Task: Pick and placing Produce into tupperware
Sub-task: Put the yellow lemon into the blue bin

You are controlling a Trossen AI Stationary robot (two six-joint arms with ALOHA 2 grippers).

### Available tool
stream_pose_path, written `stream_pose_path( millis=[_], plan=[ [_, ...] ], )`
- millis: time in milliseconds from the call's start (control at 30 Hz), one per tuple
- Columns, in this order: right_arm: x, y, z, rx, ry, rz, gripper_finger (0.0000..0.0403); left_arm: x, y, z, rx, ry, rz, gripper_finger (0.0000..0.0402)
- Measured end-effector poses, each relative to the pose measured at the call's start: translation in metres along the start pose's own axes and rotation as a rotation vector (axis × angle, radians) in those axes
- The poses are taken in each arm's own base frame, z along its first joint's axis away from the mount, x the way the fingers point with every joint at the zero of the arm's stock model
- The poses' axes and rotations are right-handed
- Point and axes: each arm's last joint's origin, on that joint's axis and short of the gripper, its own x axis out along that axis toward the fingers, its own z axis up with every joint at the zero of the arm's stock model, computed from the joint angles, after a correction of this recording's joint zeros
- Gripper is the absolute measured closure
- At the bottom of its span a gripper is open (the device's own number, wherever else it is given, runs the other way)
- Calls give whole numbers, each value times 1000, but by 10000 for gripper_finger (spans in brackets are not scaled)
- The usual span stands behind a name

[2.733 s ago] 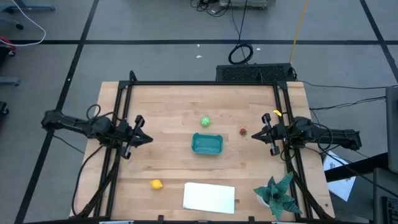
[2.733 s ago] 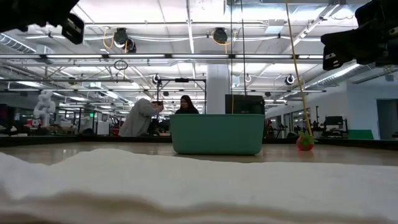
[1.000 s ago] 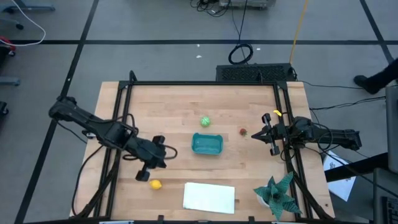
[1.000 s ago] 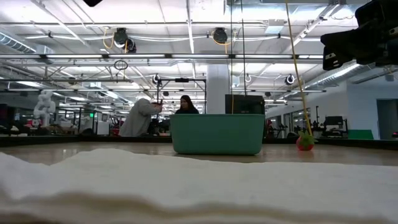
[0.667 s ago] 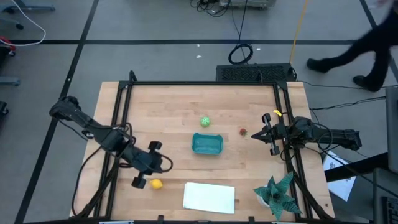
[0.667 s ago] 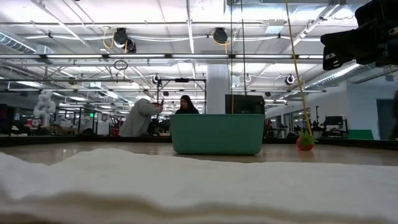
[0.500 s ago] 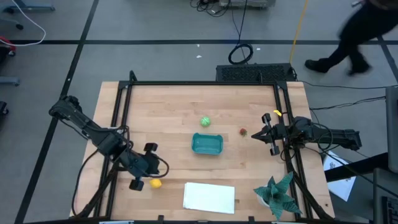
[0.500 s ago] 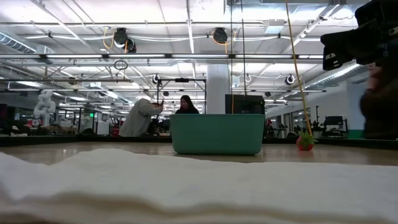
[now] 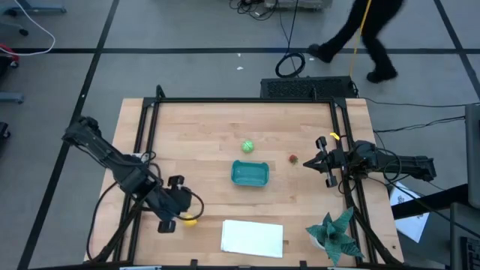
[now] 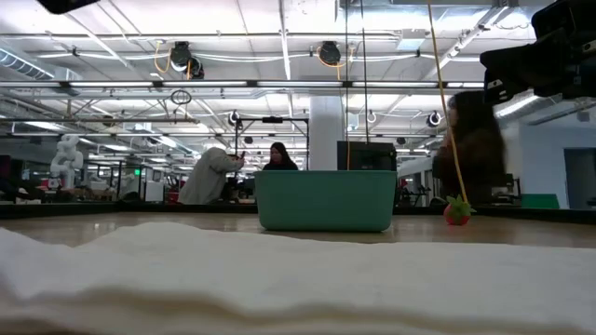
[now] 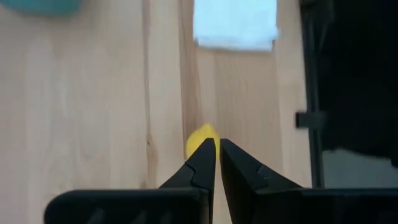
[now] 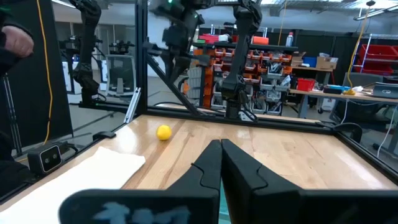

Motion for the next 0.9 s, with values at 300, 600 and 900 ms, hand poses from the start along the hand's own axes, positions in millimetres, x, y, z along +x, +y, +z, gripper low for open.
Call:
stream_pose_path(
  millis=[300, 600, 900],
  plan=[
    [0, 0, 0, 0, 1, 0, 403, 32, -2, 1, 75, 159, 17, 376],
    [0, 0, 0, 1, 0, 0, 403, 32, -4, 0, 118, 175, -3, 376],
    [0, 0, 0, 27, 1, 0, 403, 32, -1, 1, 108, 169, 6, 376]
  ],
)
